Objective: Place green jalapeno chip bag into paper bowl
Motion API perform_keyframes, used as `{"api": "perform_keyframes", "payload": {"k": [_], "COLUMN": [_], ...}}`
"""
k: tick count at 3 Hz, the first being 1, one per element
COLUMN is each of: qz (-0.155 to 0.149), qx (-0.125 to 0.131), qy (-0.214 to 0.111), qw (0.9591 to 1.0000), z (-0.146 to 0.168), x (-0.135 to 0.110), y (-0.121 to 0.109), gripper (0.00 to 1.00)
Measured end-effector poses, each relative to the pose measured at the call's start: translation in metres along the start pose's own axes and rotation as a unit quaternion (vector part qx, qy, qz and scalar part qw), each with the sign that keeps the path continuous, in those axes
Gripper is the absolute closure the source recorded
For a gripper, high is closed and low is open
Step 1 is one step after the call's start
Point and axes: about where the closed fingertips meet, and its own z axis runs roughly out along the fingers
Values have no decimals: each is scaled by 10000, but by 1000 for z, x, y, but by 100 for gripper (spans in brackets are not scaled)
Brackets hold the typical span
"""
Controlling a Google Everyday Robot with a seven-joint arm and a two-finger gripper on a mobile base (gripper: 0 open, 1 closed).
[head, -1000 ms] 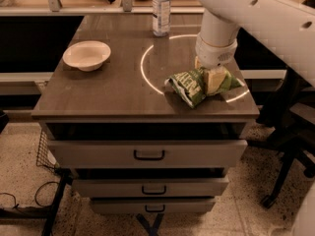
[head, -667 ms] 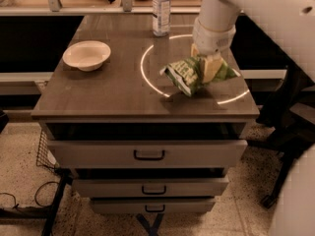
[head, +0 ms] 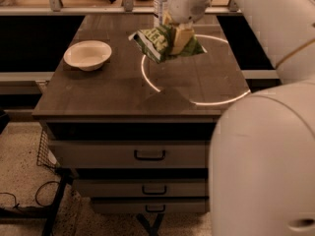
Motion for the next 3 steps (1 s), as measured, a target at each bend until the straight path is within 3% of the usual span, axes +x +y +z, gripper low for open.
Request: {"api": "perform_keyframes", "payload": {"k": [1, 2, 3], "qz": [134, 435, 772], "qx": [614, 1178, 1518], "qy": [-271, -286, -218], "qw": [9977, 9917, 9852], "z": [-24, -44, -25], "x": [-28, -47, -81], "y": [-45, -77, -105], "gripper": [100, 100, 100]}}
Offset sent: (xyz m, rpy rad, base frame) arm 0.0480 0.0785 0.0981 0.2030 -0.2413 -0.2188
